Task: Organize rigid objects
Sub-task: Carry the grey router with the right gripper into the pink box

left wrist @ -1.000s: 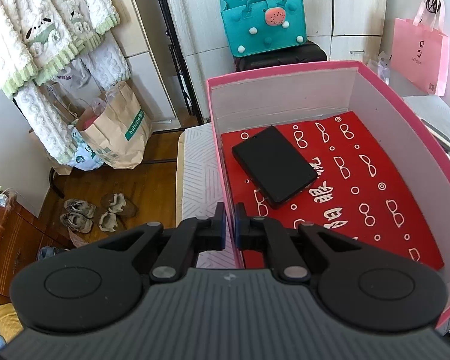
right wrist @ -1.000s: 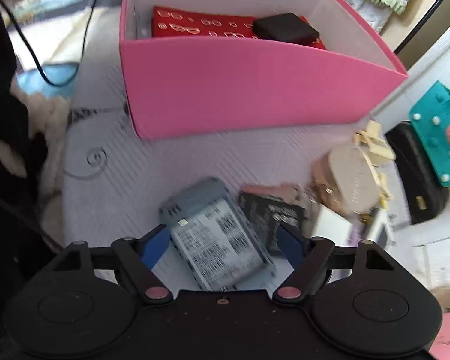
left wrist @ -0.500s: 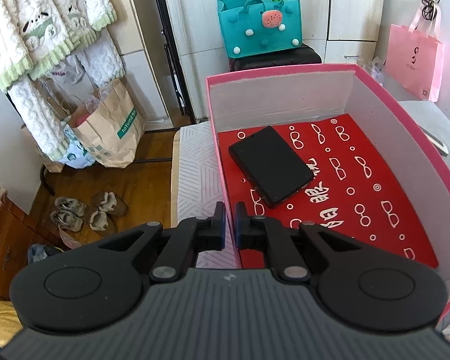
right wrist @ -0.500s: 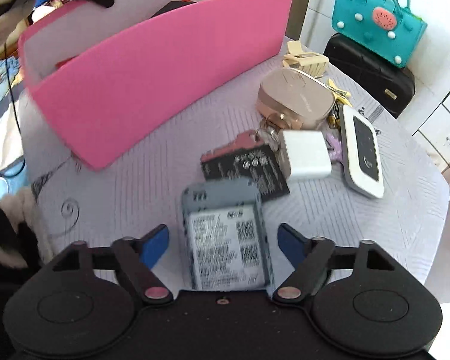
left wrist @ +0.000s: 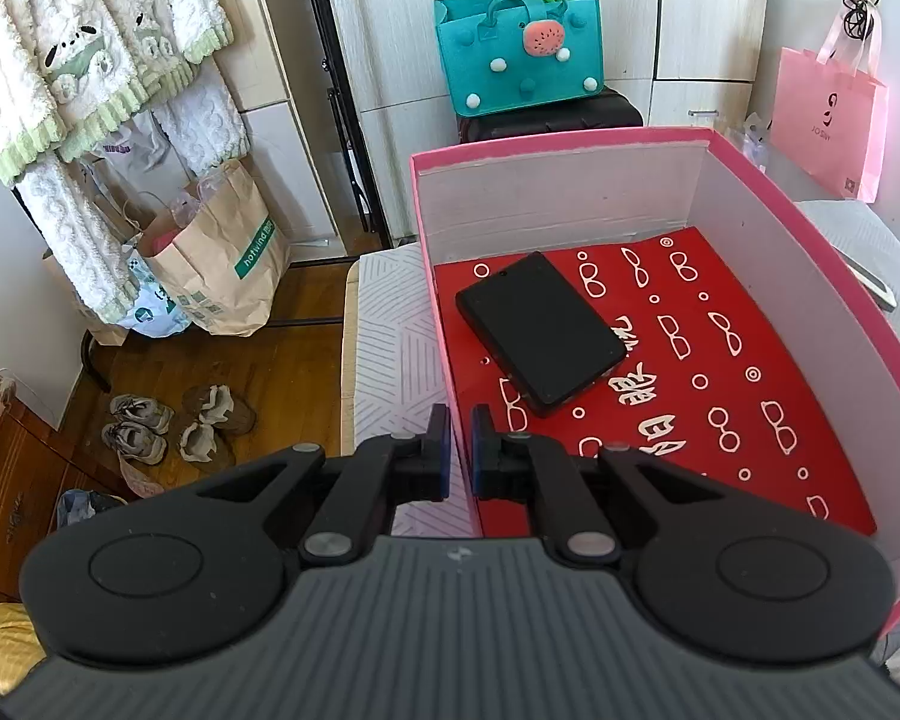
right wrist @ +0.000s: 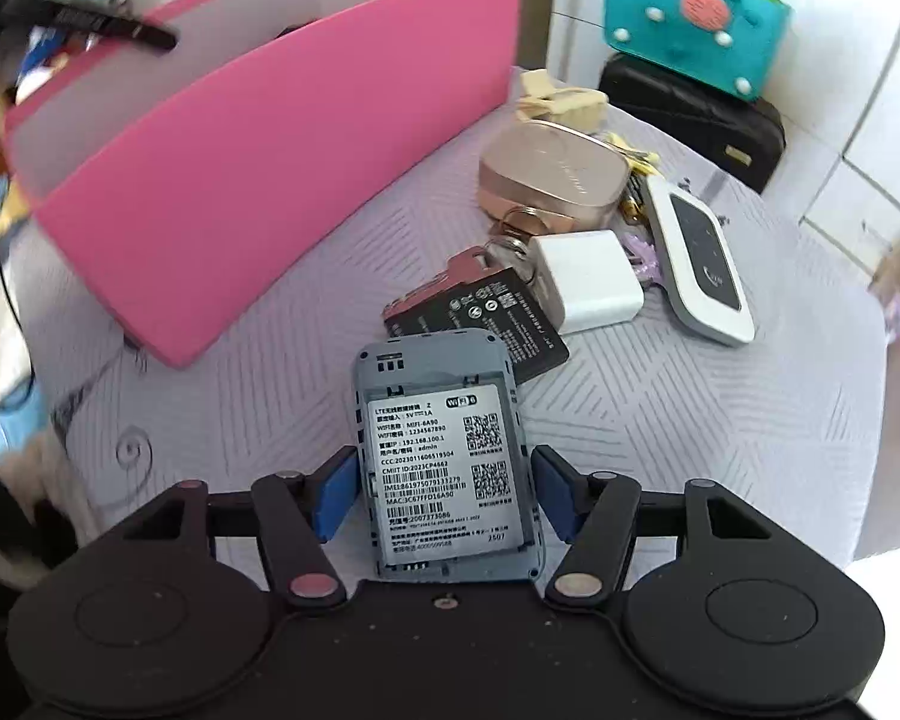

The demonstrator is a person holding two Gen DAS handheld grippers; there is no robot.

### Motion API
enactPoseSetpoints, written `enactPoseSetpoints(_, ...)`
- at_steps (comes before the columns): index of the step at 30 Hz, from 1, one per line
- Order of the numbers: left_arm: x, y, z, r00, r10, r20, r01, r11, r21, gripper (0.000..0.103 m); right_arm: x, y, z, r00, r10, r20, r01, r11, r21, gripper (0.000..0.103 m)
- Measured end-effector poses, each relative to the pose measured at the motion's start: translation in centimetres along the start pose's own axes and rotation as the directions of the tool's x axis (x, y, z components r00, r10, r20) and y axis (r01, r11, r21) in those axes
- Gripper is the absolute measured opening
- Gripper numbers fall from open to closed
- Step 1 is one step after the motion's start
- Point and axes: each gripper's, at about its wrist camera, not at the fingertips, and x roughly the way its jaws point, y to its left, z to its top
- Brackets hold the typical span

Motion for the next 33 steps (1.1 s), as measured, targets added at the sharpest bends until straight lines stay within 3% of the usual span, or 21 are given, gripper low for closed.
enactPoseSetpoints(5, 0.0, -0.1, 0.0, 1.0, 0.003, -0.001, -0.003, 1.0, 0.016, 0.005, -1.1, 0.0, 0.5, 0.996, -0.071, 0.045, 0.07, 0.997, 0.014, 0.066)
enactPoseSetpoints(10, 0.0, 0.1, 0.0, 1.0, -0.008, 0.004, 0.008, 1.0, 0.008, 0.006, -5.8, 0.5, 2.9, 0.977, -0.097, 0.188, 0.1, 0.995, -0.005, 0.066)
enactPoseSetpoints(15, 0.0, 0.3, 0.0, 1.0, -0.019, 0.004, 0.019, 1.0, -0.003, 0.006, -9.5, 4.3, 8.4, 0.932, -0.005, 0.362, 0.088, 0.973, -0.214, 0.066)
enactPoseSetpoints(18, 0.0, 0.3, 0.0, 1.0, -0.023, 0.005, 0.023, 1.0, -0.005, 0.006, -9.6, 6.9, 12.1, 0.913, 0.086, 0.4, 0.07, 0.93, -0.361, 0.066)
enactPoseSetpoints(20, 0.0, 0.4, 0.0, 1.0, -0.028, 0.004, 0.028, 1.0, -0.008, 0.006, -8.0, 8.5, 14.5, 0.921, 0.123, 0.369, 0.064, 0.888, -0.456, 0.066)
enactPoseSetpoints(22, 0.0, 0.4, 0.0, 1.0, -0.03, 0.007, 0.03, 1.0, -0.004, 0.006, -5.3, 9.8, 16.5, 0.945, 0.119, 0.304, 0.071, 0.833, -0.548, 0.066)
enactPoseSetpoints(26, 0.0, 0.6, -0.1, 0.999, -0.041, 0.01, 0.041, 0.999, -0.013, 0.007, 1.1, 10.3, 20.1, 0.988, 0.006, 0.155, 0.1, 0.737, -0.669, 0.066)
enactPoseSetpoints(30, 0.0, 0.9, -0.1, 0.998, -0.053, 0.016, 0.053, 0.998, -0.018, 0.007, 5.4, 9.6, 22.0, 0.998, -0.058, 0.022, 0.057, 0.715, -0.697, 0.066)
enactPoseSetpoints(33, 0.0, 1.0, -0.1, 0.998, -0.062, 0.016, 0.062, 0.998, -0.015, 0.007, 7.0, 9.5, 22.4, 0.997, -0.075, -0.028, 0.032, 0.694, -0.719, 0.066)
